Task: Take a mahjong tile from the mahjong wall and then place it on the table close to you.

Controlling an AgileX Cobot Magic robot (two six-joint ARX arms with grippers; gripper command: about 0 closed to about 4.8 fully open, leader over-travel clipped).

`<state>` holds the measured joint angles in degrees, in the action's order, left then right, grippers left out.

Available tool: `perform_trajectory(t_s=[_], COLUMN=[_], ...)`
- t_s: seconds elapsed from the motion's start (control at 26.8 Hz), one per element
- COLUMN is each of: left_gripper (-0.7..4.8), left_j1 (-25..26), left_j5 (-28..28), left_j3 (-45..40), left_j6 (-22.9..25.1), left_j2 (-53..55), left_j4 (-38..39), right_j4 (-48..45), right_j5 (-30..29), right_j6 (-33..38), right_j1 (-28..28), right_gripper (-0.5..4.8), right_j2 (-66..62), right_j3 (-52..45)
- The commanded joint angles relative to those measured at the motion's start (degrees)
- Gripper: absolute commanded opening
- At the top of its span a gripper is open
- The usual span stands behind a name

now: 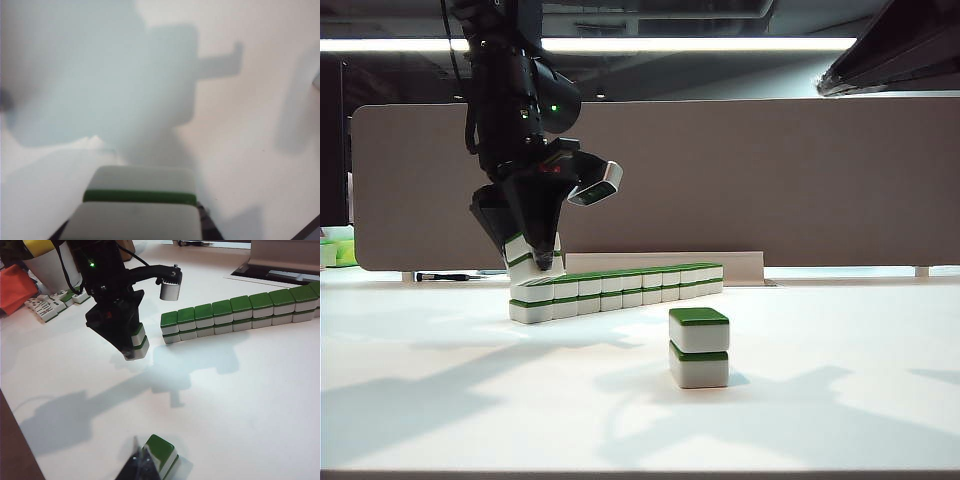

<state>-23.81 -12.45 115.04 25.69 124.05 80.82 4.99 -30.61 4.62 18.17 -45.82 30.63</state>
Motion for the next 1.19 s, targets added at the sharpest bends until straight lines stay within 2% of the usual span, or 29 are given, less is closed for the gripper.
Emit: perform_trajectory(t_s=[0.04,0.37,0.71,1.19], left_gripper=[1.43,1.42,1.42,1.23], left_j1=[0.0,-0.2,-4.5,-8.9], left_j5=[-1.4,-3.0,3.2,3.8], left_j3=[0.1,0.1,0.1,0.1], left_j6=[0.2,-1.3,-0.6,-0.6], left_j2=[-0.3,-0.3,-0.3,-0.4], left_j4=[1.4,-1.4,-0.3,1.4], right_j4=[-0.5,-0.5,-0.5,-0.5], right_j5=[0.1,0.1,0.1,1.1], right_j6=[-0.2,-0.2,-0.2,-0.2], right_j1=[0.1,0.1,0.1,0.1], right_gripper=[-0.01,-0.01,-0.01,-0.01], right_j2=[0.1,0.1,0.1,0.1], right_j3=[0.4,0.4,0.4,0.4])
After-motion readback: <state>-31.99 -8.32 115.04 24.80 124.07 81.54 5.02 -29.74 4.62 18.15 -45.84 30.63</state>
